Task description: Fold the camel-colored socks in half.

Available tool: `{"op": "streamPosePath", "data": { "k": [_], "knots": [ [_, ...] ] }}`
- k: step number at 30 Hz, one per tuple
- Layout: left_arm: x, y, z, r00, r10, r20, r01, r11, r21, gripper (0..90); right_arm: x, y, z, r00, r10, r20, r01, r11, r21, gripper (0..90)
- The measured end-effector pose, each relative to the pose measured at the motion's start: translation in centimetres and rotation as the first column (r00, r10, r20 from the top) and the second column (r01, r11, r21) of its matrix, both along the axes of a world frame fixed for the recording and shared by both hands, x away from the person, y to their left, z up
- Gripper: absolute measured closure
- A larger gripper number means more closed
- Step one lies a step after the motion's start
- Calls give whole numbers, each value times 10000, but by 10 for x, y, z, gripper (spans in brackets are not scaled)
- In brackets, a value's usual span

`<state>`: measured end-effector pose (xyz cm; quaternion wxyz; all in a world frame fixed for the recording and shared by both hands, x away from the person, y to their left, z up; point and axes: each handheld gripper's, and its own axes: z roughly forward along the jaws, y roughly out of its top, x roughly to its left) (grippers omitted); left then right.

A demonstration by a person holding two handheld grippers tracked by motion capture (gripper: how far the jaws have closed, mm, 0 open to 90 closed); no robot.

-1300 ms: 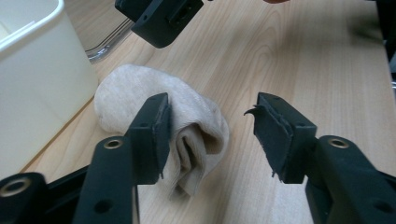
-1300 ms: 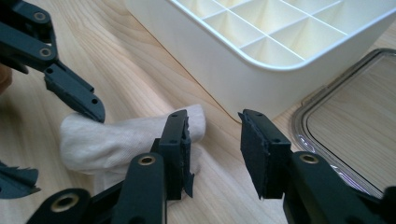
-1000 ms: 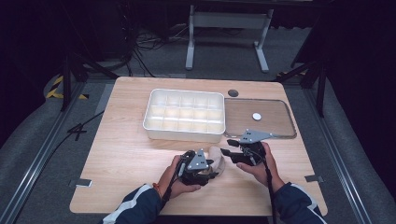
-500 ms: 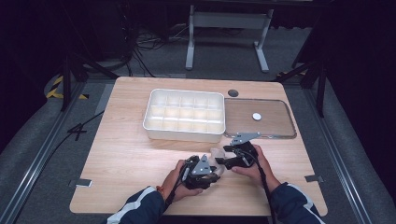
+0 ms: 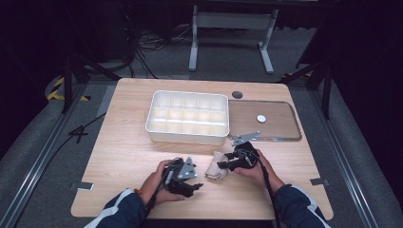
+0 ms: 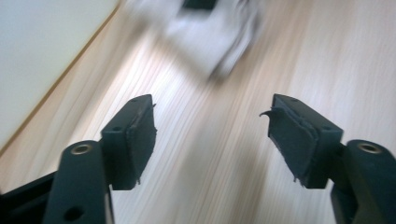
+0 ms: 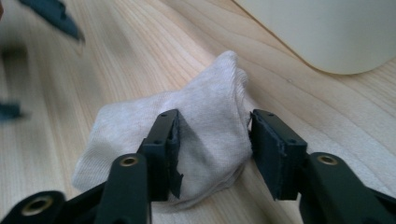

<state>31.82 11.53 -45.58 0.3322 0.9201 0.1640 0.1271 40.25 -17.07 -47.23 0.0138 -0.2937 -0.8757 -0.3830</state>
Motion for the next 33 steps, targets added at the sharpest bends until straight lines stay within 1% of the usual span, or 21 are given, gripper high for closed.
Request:
{"op": "streamPosePath", "data": {
  "k": [1, 3, 4, 5, 8, 11, 13, 16, 17, 18, 19, 20, 21, 22, 23, 24, 26, 27, 29, 31, 33],
  "knots": [
    [-1, 14, -3, 9994, 309, -135, -309, 9995, 0, 304, 0, 0, 0, 9999, 49, -114, -48, 10000, 82, 584],
    [-2, 33, -6, 9968, 723, -331, -721, 9974, 54, 266, 1, 0, 0, 9995, 123, -292, -119, 9998, 138, 608],
    [-2, 33, -6, 9968, 723, -331, -721, 9974, 54, 261, 1, 0, 0, 9995, 123, -292, -119, 9998, 138, 608],
    [-3, 46, -9, 9931, 1096, -408, -1101, 9939, -88, 261, 2, 0, -1, 9993, 149, -343, -143, 9997, 177, 624],
    [-3, 67, -14, 9853, 1625, -528, -1631, 9866, -77, 213, 1, 0, 0, 9990, 234, -381, -224, 9994, 245, 683],
    [0, 78, -18, 9779, 2000, -610, -2009, 9796, -90, 193, 0, -1, 1, 9993, 294, -224, -288, 9992, 259, 750],
    [4, 81, -21, 9760, 2008, -839, -2038, 9786, -289, 166, -2, -1, 2, 9996, 298, -6, -298, 9993, 211, 760],
    [7, 84, -22, 9760, 1973, -917, -2019, 9784, -441, 162, -4, -1, 3, 9995, 303, 59, -304, 9994, 171, 767],
    [8, 85, -24, 9743, 1989, -1059, -2057, 9769, -576, 155, -5, -1, 4, 9993, 344, 111, -345, 9993, 106, 766],
    [9, 86, -25, 9727, 2004, -1170, -2094, 9753, -703, 153, -5, -1, 4, 9991, 415, 131, -415, 9991, 51, 756],
    [9, 87, -26, 9725, 2022, -1160, -2118, 9743, -772, 149, -6, 0, 5, 9990, 416, 134, -415, 9991, -51, 712],
    [9, 87, -26, 9725, 2033, -1140, -2127, 9740, -777, 149, -7, 1, 6, 9992, 372, 108, -371, 9992, -120, 622],
    [9, 87, -26, 9719, 2061, -1135, -2158, 9731, -811, 149, -7, 1, 7, 9995, 304, -15, -304, 9994, -160, 563],
    [8, 87, -26, 9724, 2059, -1097, -2151, 9734, -795, 149, -8, 2, 9, 9997, 258, -26, -258, 9995, -175, 538],
    [8, 86, -26, 9720, 2069, -1110, -2167, 9726, -844, 149, -9, 3, 12, 9996, 286, 58, -286, 9996, -48, 538],
    [8, 87, -26, 9738, 2026, -1033, -2115, 9738, -838, 150, -11, 3, 16, 9995, 274, 153, -276, 9995, 131, 519],
    [7, 86, -27, 9712, 2096, -1131, -2204, 9710, -926, 150, -14, 7, 22, 9992, 267, 305, -276, 9992, 285, 470],
    [8, 86, -27, 9727, 2042, -1105, -2148, 9721, -944, 150, -16, 10, 23, 9990, 332, 282, -338, 9992, 220, 450],
    [8, 86, -27, 9726, 2051, -1099, -2155, 9720, -937, 150, -20, 16, 21, 9980, 561, 278, -554, 9981, -254, 408],
    [7, 85, -27, 9724, 2066, -1082, -2170, 9715, -952, 150, -21, 20, 16, 9978, 632, 208, -619, 9964, -579, 352],
    [7, 86, -27, 9729, 2064, -1042, -2160, 9721, -909, 150, -20, 21, 12, 9991, 417, 116, -405, 9948, -934, 265]
  ]
}}
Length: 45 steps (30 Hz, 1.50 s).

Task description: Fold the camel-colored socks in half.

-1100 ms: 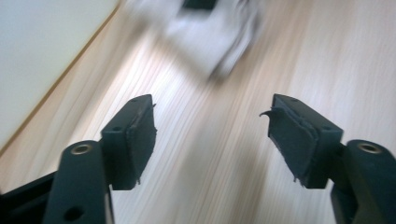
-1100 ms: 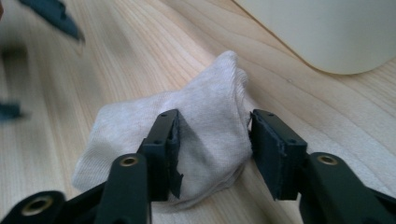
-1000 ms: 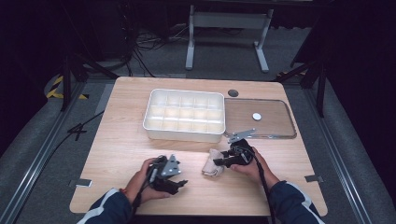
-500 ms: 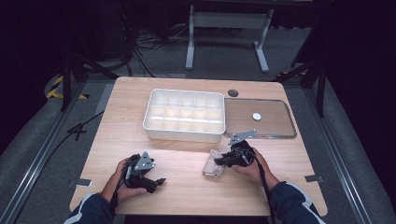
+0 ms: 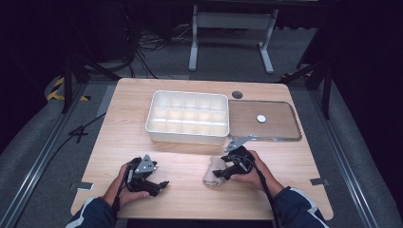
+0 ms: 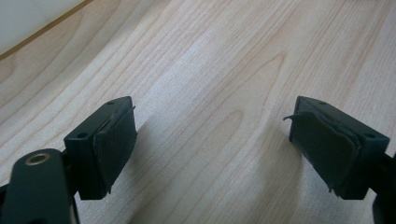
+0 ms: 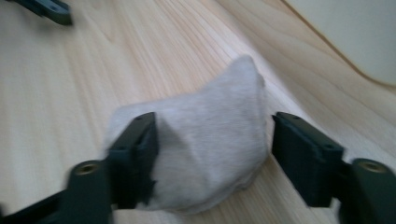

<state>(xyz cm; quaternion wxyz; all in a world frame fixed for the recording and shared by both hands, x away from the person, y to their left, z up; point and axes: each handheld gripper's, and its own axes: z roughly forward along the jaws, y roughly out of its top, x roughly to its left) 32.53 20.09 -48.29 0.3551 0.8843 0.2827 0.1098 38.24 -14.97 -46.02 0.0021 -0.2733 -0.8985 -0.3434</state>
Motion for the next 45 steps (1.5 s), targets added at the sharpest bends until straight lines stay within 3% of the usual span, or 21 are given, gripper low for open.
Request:
{"op": "streamPosePath", "data": {
  "k": [2, 3, 6, 13, 26, 36, 45],
  "knots": [
    [0, 0, 0, 10000, 16, -4, -16, 10000, 2, 150, 1, -1, -4, 9991, -4, -416, 7, 10000, 72, 263],
    [0, 0, 0, 10000, 15, 2, -15, 10000, 3, 150, 0, -1, -6, 9981, 247, -562, -237, 9995, 200, 277],
    [0, -1, 0, 10000, 18, -53, -18, 10000, -65, 149, -4, 6, -5, 9936, 929, -643, -919, 9956, 193, 424],
    [0, -1, 0, 10000, 24, -46, -24, 10000, -20, 147, -7, 10, -6, 9813, 1559, -1133, -1523, 9875, 404, 668],
    [1, -1, 0, 10000, -37, -69, 37, 10000, 10, 147, -20, 7, 7, 9800, 1989, 91, -1991, 9797, 238, 728],
    [3, -2, 0, 9999, -117, -59, 117, 9999, 3, 137, -22, -10, 22, 9806, 1405, 1368, -1446, 9893, 205, 728],
    [5, -3, 0, 9998, -187, -83, 186, 9998, -9, 125, -16, -27, 29, 9808, 862, 1749, -961, 9942, 489, 728]
  ]
}}
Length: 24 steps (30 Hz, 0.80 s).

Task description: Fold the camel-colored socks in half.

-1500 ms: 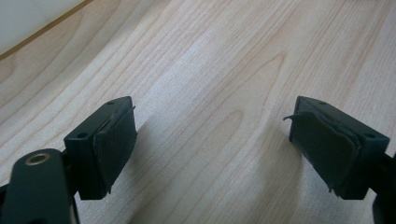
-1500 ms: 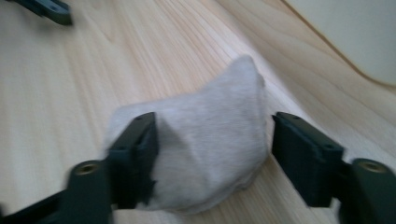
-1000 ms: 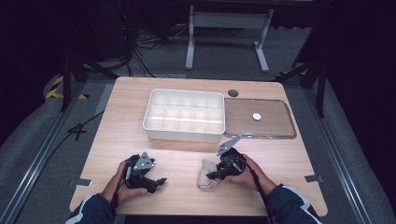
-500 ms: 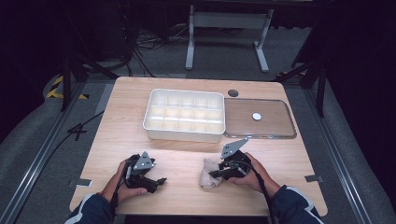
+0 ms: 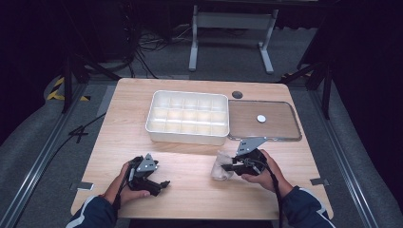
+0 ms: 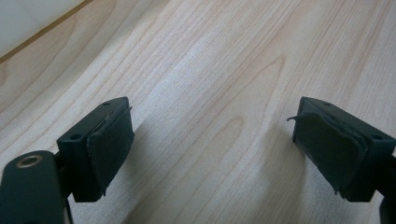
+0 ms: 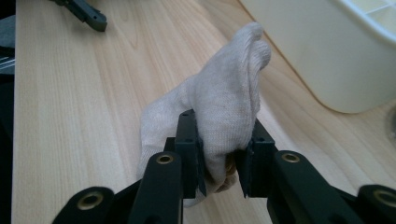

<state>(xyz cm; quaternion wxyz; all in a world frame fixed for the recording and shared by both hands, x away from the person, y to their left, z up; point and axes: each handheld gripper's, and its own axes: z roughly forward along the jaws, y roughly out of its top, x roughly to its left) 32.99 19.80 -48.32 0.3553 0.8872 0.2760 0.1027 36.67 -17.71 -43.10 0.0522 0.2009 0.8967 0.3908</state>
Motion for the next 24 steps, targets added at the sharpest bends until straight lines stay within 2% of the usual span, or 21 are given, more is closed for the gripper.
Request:
{"op": "streamPosePath", "data": {
  "k": [8, 24],
  "knots": [
    [1, 0, 0, 10000, -77, 26, 77, 10000, 34, 121, 6, -11, 7, 9980, -471, 431, 460, 9986, 246, 728],
    [2, -1, 0, 10000, -82, 10, 82, 9999, 75, 114, 9, -27, 15, 9887, -1159, 950, 1121, 9927, 441, 728]
  ]
}}
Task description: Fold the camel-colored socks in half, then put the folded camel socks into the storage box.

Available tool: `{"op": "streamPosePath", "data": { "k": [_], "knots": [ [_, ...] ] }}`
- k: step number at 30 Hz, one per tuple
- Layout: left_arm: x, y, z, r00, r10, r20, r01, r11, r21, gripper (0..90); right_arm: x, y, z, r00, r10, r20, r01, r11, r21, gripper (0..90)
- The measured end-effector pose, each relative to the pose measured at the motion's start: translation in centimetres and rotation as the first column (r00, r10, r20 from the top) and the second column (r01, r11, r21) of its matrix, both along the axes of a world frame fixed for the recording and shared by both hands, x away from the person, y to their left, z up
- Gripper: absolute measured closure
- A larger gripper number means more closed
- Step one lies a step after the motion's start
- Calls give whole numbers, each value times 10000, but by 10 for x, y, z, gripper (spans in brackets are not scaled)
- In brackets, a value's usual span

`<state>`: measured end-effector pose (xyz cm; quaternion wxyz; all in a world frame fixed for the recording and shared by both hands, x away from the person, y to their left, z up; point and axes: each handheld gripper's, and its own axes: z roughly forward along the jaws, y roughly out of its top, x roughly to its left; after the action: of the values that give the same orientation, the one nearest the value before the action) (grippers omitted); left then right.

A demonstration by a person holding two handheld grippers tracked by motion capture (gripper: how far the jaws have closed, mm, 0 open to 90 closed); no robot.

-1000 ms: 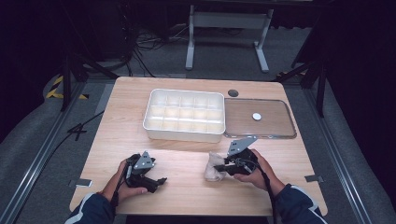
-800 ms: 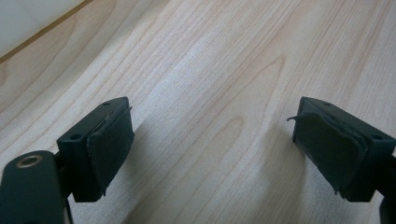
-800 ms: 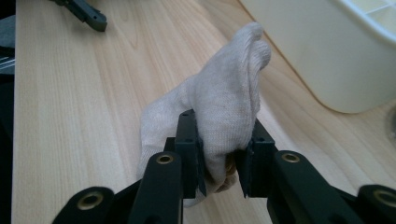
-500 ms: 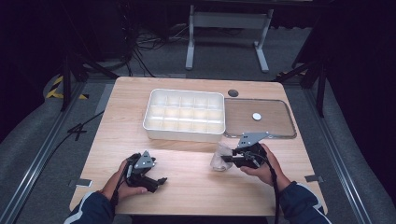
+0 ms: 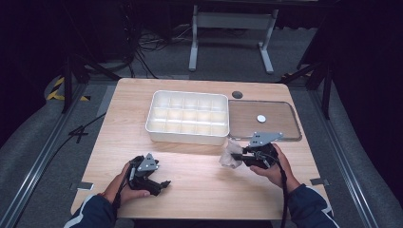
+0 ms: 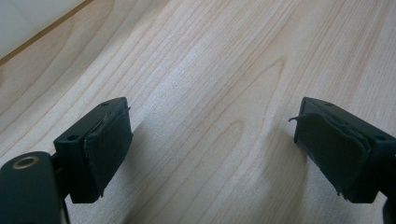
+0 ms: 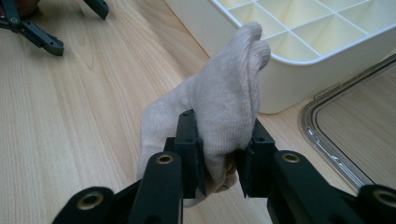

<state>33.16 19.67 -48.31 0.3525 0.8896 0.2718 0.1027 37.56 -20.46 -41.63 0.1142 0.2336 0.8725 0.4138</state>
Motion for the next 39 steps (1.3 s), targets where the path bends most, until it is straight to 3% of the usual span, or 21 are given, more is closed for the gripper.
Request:
{"op": "streamPosePath", "data": {
  "k": [20, 35, 39],
  "knots": [
    [-1, 0, 0, 10000, 87, 9, -87, 10000, -18, 114, 2, -11, 11, 9971, -494, 580, 474, 9982, 360, 724],
    [0, -1, 0, 10000, 79, -17, -79, 10000, -34, 110, 18, -13, 35, 9836, -1015, 1490, 912, 9930, 747, 724],
    [0, -1, 0, 10000, 77, -15, -77, 10000, -30, 110, 23, -11, 39, 9803, -1030, 1686, 930, 9935, 658, 723]
  ]
}}
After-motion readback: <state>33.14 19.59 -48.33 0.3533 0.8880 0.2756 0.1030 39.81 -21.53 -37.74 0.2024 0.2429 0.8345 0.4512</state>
